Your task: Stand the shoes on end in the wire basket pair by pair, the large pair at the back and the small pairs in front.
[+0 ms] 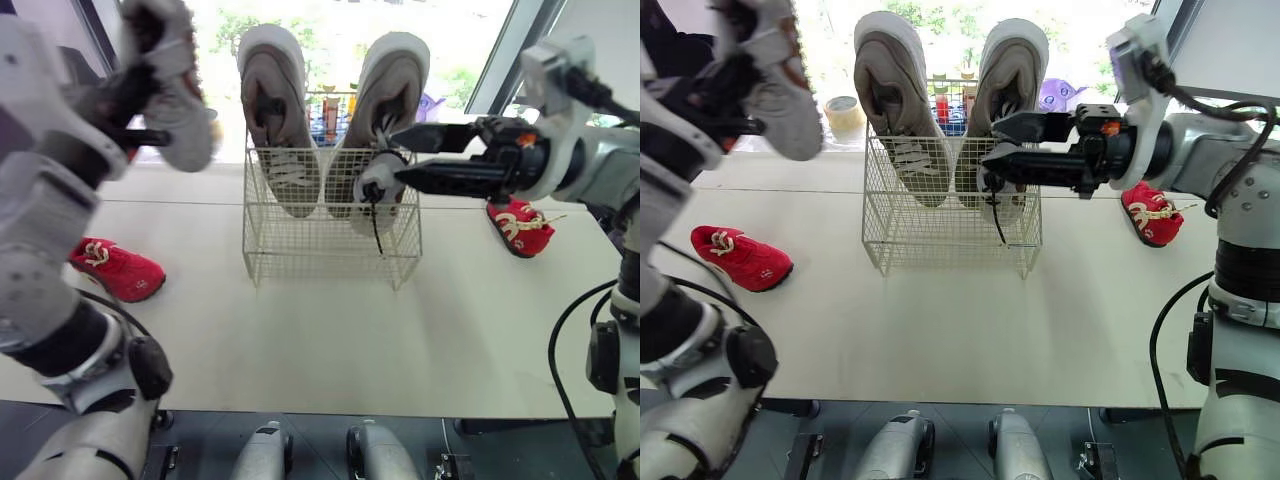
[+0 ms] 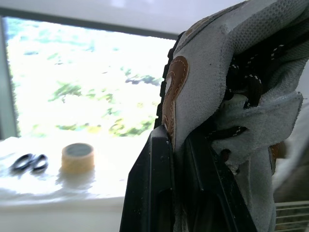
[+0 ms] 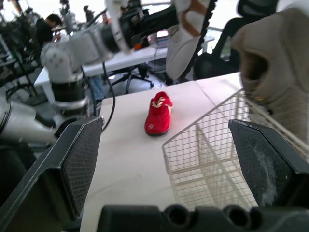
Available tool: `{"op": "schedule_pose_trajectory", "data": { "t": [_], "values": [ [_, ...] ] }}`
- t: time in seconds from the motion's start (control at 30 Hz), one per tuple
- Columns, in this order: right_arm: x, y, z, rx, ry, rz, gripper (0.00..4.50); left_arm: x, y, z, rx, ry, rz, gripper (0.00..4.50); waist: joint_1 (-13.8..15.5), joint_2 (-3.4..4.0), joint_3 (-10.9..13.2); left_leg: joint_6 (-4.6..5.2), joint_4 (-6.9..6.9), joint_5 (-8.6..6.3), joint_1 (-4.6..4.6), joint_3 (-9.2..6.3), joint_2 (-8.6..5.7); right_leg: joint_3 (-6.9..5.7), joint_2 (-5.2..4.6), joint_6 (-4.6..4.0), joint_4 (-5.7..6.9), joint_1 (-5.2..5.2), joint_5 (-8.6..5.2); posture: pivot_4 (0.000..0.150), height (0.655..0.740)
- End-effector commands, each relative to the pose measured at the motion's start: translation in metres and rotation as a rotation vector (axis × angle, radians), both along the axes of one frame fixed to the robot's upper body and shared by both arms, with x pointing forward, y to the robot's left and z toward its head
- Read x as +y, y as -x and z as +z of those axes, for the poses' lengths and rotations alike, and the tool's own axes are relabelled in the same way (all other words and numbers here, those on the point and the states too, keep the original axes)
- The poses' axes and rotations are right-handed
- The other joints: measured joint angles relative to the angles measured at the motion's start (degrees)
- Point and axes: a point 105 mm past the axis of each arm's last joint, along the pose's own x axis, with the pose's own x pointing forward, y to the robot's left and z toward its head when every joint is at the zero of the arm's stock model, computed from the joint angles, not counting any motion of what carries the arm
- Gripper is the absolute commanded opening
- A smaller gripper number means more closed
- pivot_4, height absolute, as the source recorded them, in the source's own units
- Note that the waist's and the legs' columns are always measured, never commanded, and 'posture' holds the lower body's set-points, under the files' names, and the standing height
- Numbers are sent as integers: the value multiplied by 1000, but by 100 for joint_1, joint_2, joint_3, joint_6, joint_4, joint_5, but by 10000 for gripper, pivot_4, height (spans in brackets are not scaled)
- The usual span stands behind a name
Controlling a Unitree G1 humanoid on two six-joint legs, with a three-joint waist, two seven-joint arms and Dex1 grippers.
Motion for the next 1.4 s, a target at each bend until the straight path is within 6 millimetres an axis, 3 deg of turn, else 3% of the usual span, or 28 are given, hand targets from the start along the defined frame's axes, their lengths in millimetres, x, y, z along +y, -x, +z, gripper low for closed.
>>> {"op": "schedule_pose_trajectory", "data": {
  "t": [0.03,0.3,0.63,1.0,1.17,1.3,1.4],
  "values": [
    [-15,-4,12,-12,-31,-67,45000,-34,12,13,-201,-60,-54,849,-27,3,-2,6,-1,-3,3,6,5,5,7,0,0,-1,0,1500,7400],
    [-42,-4,3,73,53,-197,45000,-89,-1,-39,-268,-2,-111,849,6,10,-5,23,1,-11,10,24,13,21,24,0,8,0,0,1500,7400],
    [-46,16,-9,136,75,-231,45000,-93,-17,-56,-382,-60,68,849,6,10,-5,37,4,-16,13,34,14,21,30,1,11,1,1,1500,7400],
    [-38,15,-14,142,61,-268,45000,-86,-54,-124,-128,16,215,849,14,10,-5,47,6,-13,12,34,10,20,30,9,9,4,5,1500,7400],
    [-35,13,-15,142,53,-273,45000,-86,-55,-125,-107,43,189,849,12,11,-6,48,6,-13,11,34,10,20,31,10,10,3,5,1500,7400],
    [-34,11,-16,142,42,-278,45000,-81,-49,-122,-87,82,163,15604,9,10,-6,48,6,-13,11,35,10,20,30,10,10,3,5,1500,7400],
    [-32,9,-20,146,41,-277,45000,-79,-41,-118,-74,96,120,29324,9,10,-5,48,6,-13,11,34,11,20,31,10,10,3,5,1500,7400]
  ]
}}
